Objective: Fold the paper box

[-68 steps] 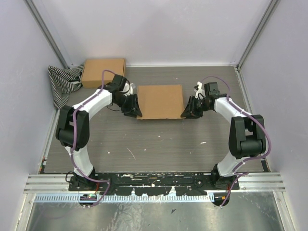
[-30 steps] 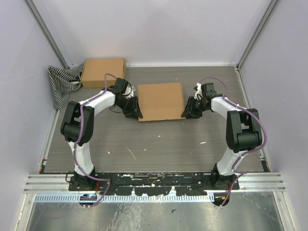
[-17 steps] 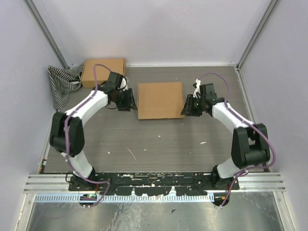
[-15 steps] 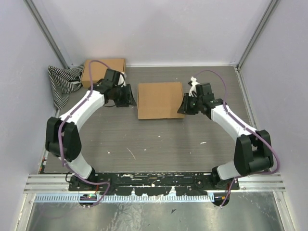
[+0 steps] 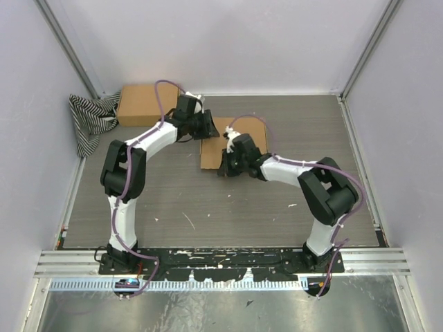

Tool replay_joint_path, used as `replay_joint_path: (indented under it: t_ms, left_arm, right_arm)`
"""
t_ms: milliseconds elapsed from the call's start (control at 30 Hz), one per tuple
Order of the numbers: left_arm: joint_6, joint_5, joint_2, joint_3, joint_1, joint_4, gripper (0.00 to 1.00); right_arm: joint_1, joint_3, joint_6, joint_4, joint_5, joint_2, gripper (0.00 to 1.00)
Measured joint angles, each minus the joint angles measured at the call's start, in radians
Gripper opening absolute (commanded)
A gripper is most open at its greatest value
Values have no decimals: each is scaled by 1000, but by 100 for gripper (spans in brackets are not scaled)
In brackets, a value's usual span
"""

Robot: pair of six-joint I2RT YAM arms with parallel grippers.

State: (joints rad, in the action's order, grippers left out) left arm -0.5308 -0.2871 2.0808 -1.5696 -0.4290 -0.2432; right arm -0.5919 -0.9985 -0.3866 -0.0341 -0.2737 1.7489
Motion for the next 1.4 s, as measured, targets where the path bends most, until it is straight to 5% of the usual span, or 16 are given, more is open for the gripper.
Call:
replay_joint_path:
  t_ms: [300,933,1033,1400]
  left_arm:
    - [29,-23,81,-124,-26,-26,47]
    - [75,-82,80,-101,-14,-17,43]
    - [73,-90,69,-91,-13,-16,46]
    - [31,-103,-39,-70,-20,-79,50]
  right_arm:
    - [-85,-98,26,-80,113,145,1]
    - [-89,-49,-37,-420,362,266,1]
    - [-85,20,-45,-436,373,216,1]
    - [-43,52,9,-67,484,-253,1]
